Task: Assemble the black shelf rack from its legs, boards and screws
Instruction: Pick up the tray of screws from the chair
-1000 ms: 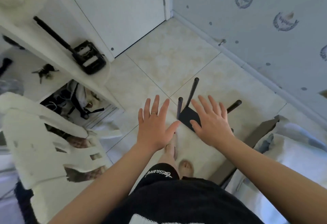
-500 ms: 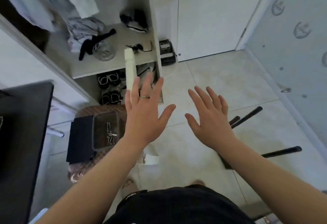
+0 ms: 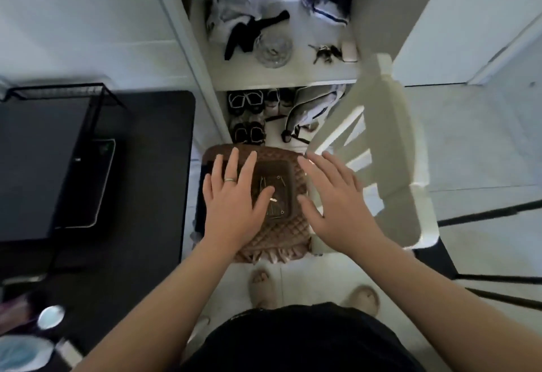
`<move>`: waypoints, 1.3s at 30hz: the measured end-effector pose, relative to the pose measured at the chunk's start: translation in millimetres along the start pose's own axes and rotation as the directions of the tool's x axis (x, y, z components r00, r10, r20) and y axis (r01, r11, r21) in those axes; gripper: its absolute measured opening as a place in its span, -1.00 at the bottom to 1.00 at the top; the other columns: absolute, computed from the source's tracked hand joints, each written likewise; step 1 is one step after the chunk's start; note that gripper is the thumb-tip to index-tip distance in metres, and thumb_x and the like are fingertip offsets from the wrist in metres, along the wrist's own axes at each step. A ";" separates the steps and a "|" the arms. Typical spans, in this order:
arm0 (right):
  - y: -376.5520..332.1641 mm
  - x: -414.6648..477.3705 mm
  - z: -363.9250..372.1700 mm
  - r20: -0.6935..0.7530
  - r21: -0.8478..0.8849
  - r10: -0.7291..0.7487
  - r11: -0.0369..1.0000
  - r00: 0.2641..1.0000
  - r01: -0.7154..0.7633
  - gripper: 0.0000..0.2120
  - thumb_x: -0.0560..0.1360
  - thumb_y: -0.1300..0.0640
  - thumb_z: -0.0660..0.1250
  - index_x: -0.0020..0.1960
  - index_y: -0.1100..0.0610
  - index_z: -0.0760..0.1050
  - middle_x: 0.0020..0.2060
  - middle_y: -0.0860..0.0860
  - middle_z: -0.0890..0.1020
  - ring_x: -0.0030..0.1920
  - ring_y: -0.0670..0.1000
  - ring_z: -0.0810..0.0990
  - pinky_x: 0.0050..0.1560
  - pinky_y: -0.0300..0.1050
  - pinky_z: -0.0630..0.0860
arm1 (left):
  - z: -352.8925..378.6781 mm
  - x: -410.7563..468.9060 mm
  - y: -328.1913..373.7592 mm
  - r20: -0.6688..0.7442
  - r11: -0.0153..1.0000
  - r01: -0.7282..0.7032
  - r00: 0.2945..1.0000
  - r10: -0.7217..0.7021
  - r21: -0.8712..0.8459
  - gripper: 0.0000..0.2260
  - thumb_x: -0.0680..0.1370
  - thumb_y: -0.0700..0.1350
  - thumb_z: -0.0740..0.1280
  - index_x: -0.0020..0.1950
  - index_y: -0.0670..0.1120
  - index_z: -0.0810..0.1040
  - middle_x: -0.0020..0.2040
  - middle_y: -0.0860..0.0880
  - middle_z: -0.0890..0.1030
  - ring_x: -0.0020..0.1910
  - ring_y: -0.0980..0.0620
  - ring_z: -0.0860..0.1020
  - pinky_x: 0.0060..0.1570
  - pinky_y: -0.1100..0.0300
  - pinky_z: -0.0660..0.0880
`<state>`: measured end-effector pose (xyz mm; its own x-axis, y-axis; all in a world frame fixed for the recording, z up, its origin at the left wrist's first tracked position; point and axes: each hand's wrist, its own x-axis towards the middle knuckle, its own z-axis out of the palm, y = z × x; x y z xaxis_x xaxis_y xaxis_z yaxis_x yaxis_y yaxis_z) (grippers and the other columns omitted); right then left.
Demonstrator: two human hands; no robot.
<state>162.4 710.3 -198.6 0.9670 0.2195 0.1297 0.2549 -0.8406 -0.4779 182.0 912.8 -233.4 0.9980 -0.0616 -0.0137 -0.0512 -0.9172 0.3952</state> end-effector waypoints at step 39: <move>95.1 43.4 222.2 0.682 0.312 0.687 0.038 0.252 -0.949 -0.90 0.61 0.19 0.30 0.08 0.20 0.51 -0.02 0.25 0.63 -0.05 0.20 0.65 0.00 0.11 0.60 | 197.3 31.6 -102.8 0.760 0.059 0.886 0.427 -0.490 -0.460 -0.75 0.64 -0.10 0.31 0.24 -0.22 0.46 0.15 -0.20 0.63 0.12 -0.13 0.65 0.08 0.00 0.61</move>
<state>229.6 749.8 -431.5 0.4214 -0.1849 -0.8878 -0.9069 -0.0860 -0.4125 211.5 927.5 -455.6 0.4237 0.1242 -0.8973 0.8980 0.0724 0.4340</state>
